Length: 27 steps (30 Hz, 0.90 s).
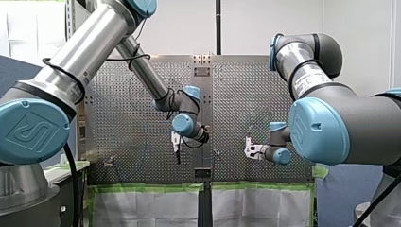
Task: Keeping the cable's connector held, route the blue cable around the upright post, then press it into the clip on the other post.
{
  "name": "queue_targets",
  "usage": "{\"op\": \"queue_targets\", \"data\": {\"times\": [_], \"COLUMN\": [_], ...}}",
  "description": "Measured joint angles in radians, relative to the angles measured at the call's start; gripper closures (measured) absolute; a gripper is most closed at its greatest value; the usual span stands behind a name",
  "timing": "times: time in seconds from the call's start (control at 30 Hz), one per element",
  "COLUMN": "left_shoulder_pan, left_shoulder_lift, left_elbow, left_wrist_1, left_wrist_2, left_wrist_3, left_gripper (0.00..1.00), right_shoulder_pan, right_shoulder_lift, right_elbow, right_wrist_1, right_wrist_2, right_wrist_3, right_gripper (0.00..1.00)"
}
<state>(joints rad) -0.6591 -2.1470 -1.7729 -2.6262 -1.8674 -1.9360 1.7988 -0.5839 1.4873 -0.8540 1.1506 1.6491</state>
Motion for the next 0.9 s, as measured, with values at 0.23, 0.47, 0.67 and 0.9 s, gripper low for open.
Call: {"op": "queue_targets", "data": {"times": [0.23,0.47,0.67,0.9], "left_shoulder_pan": [-0.002,0.005,0.004,0.007], "left_shoulder_lift": [0.056,0.124,0.173,0.223], "left_elbow": [-0.057,-0.124,-0.173,-0.223], "left_wrist_1": [-0.013,-0.009,-0.009,-0.011], "left_wrist_2": [-0.023,-0.026,-0.026,-0.027], "left_wrist_3": [-0.024,-0.034,-0.035,-0.035], "left_gripper": [0.00,0.00,0.00,0.00], "right_shoulder_pan": [0.000,-0.012,-0.015,-0.011], "right_shoulder_lift": [0.000,0.000,0.000,0.000], "right_elbow": [0.000,0.000,0.000,0.001], "right_wrist_1": [0.001,0.015,0.021,0.024], "right_wrist_2": [0.001,0.004,0.005,0.007], "right_wrist_3": [-0.006,-0.020,-0.026,-0.034], "right_gripper": [1.00,1.00,1.00,1.00]}}
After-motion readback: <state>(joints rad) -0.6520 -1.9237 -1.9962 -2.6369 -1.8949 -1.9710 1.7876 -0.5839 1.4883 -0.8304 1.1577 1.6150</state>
